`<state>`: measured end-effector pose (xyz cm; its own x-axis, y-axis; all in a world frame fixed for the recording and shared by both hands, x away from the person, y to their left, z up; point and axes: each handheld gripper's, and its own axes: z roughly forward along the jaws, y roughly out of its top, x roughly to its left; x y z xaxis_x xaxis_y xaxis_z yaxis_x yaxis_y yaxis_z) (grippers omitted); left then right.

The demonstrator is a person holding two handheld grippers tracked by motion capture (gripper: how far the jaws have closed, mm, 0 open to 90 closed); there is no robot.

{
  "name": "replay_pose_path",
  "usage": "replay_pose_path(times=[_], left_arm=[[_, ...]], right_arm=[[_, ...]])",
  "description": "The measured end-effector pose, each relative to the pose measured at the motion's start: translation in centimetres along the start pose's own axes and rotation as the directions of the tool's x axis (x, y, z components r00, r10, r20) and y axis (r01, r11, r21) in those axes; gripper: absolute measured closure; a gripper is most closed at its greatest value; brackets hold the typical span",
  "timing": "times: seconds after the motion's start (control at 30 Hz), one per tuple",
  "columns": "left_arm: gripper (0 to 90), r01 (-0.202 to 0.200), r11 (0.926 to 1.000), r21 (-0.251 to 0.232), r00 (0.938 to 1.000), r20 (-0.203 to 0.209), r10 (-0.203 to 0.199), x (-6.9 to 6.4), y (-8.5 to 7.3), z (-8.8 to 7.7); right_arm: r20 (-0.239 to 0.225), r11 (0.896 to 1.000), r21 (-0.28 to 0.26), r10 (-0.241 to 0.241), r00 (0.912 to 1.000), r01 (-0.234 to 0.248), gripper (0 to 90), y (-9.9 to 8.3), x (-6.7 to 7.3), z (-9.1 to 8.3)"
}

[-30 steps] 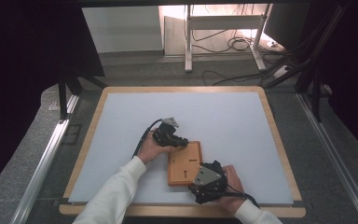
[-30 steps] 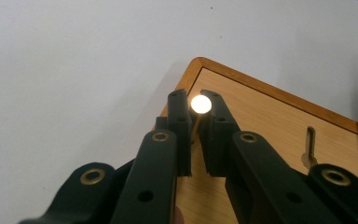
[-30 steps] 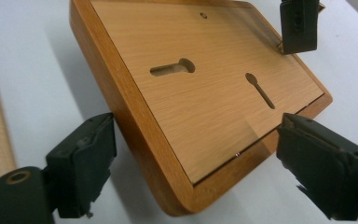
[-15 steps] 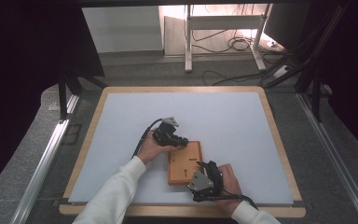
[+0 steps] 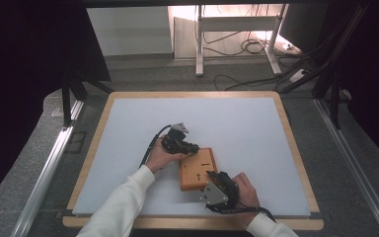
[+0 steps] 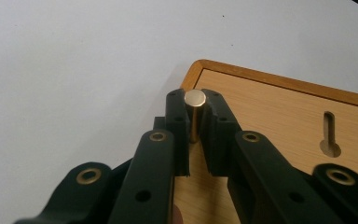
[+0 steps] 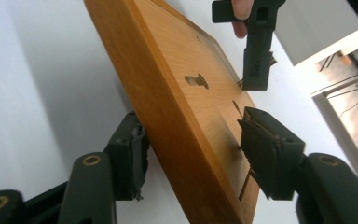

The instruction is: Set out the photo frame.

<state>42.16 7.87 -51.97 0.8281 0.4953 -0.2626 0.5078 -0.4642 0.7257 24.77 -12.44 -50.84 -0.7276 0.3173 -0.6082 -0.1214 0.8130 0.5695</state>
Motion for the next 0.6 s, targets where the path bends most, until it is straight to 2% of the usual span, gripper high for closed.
replay_pose_path(times=[0.3,0.43,0.6], left_arm=[[77.8,0.008,0.9999,-0.014,1.0,-0.005,-0.008,0.2,0.0,-0.2],[69.8,0.013,0.9992,-0.038,0.9998,-0.015,-0.013,0.3,0.1,-0.8],[54.9,0.026,0.9953,-0.094,0.9977,-0.06,-0.032,0.6,-0.2,-2.7]], right_arm=[[0.037,1.0,-0.023,-0.008,0.9993,0.009,49.9,0.3,-0.9,-0.6],[0.04,1.0,-0.024,-0.005,0.9992,0.006,51.0,0.5,-1.3,-0.6],[0.041,1.0,-0.016,-0.023,0.9989,0.024,52.2,0.6,-1.3,-0.7]])
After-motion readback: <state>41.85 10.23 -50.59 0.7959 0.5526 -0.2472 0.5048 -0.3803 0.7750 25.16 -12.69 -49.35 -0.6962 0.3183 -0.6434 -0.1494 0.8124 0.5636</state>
